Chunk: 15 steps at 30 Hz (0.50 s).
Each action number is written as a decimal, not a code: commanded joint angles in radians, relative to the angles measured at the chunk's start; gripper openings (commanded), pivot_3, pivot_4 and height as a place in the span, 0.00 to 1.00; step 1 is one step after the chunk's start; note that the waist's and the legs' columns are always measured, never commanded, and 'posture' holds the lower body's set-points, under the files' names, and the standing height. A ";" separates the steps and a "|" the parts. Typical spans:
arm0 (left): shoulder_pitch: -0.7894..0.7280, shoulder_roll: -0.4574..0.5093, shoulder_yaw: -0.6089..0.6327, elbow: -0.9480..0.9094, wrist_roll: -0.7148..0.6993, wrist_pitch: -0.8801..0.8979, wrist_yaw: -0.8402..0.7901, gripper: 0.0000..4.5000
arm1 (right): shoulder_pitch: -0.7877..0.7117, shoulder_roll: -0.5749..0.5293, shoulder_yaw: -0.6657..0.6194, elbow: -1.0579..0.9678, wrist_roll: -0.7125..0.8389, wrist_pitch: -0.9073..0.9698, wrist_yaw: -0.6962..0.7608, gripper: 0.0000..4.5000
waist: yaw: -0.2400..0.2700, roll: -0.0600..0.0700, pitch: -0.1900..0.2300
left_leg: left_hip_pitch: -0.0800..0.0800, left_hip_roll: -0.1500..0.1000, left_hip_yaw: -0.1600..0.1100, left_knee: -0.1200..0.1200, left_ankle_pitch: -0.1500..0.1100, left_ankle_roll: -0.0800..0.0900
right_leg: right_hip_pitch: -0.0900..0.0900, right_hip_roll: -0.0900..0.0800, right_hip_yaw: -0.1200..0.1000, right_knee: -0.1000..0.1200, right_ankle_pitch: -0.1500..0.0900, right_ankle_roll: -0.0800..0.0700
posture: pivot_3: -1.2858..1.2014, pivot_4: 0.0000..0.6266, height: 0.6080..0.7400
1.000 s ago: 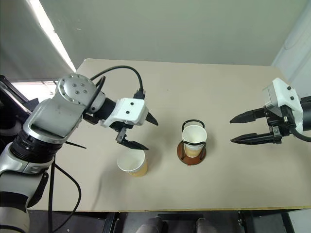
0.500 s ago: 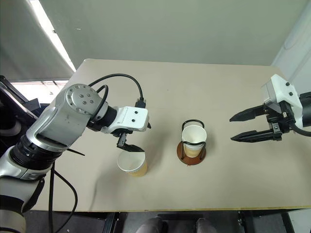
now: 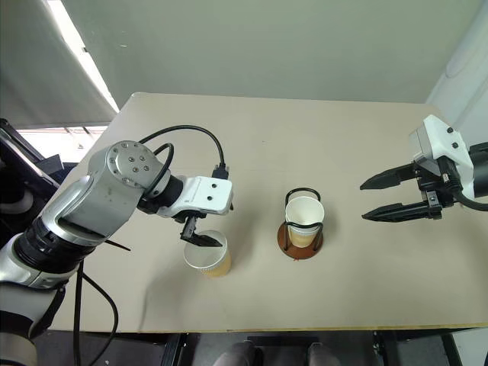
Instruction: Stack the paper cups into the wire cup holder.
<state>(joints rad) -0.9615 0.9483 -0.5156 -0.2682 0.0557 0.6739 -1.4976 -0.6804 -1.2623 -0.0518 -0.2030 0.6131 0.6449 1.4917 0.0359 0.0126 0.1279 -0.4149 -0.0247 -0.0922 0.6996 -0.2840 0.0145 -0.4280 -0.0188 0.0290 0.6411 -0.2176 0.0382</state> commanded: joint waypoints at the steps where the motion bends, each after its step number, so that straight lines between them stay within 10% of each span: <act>1: 0.006 0.019 0.004 -0.013 0.025 -0.036 -0.004 0.99 | -0.019 -0.002 -0.009 -0.011 -0.002 0.005 -0.001 0.59 | 0.000 0.000 0.000 | 0.000 0.000 0.000 0.000 0.000 0.000 | 0.000 0.000 0.000 0.000 0.000 0.000 | 0.52 0.24 1.00; 8: 0.029 0.016 0.000 0.012 0.045 -0.068 -0.002 0.99 | -0.023 0.013 -0.001 -0.018 -0.005 0.010 -0.011 0.59 | 0.000 0.000 0.000 | 0.000 0.000 0.000 0.000 0.000 0.000 | 0.000 0.000 0.000 0.000 0.000 0.000 | 0.52 0.24 1.00; 15: 0.056 -0.020 0.011 0.045 0.033 -0.099 0.001 0.55 | -0.015 0.023 -0.004 -0.026 -0.012 0.011 -0.023 0.59 | 0.000 0.000 0.000 | 0.000 0.000 0.000 0.000 0.000 0.000 | 0.000 0.000 0.000 0.000 0.000 0.000 | 0.52 0.24 1.00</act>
<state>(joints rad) -0.9084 0.9301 -0.5234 -0.2230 0.0959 0.5848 -1.4989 -0.6828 -1.2341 -0.0389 -0.2105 0.6042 0.6551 1.4778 0.0363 0.0126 0.1279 -0.4149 -0.0247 -0.0923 0.6996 -0.2840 0.0145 -0.4279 -0.0189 0.0291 0.6414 -0.2177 0.0381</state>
